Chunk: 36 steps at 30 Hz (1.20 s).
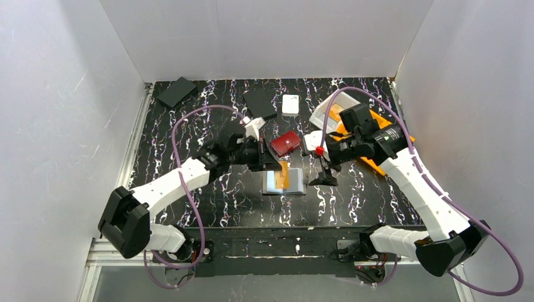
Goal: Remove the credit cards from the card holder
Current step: Remove the credit card from the card holder.
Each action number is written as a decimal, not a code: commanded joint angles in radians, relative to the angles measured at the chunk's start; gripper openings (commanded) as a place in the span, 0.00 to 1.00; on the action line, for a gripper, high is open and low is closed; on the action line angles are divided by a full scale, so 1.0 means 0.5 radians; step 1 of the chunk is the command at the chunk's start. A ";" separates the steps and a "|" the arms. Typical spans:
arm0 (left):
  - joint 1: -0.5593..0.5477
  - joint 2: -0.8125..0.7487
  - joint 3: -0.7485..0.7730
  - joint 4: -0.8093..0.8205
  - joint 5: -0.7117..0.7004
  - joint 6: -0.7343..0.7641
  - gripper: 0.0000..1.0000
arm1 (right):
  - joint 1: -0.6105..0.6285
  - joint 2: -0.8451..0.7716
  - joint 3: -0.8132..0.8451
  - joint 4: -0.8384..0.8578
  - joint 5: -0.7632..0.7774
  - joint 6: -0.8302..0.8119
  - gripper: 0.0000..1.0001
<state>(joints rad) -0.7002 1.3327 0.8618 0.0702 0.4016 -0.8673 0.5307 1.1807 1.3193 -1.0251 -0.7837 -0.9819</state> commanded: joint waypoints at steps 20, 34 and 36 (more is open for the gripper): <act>-0.025 0.198 0.803 -1.156 1.001 1.908 0.00 | -0.018 -0.065 -0.613 1.153 -0.531 1.224 0.92; -0.031 0.194 0.812 -0.947 1.007 1.750 0.00 | -0.018 -0.011 -0.873 1.994 -0.859 2.062 0.34; -0.032 0.174 0.789 -0.907 0.981 1.676 0.00 | -0.018 -0.014 -0.881 1.998 -0.866 2.062 0.20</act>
<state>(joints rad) -0.7158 1.4664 1.2721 -0.4381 0.9113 0.0117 0.5157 1.1821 0.8825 -0.1283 -1.1464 -0.0188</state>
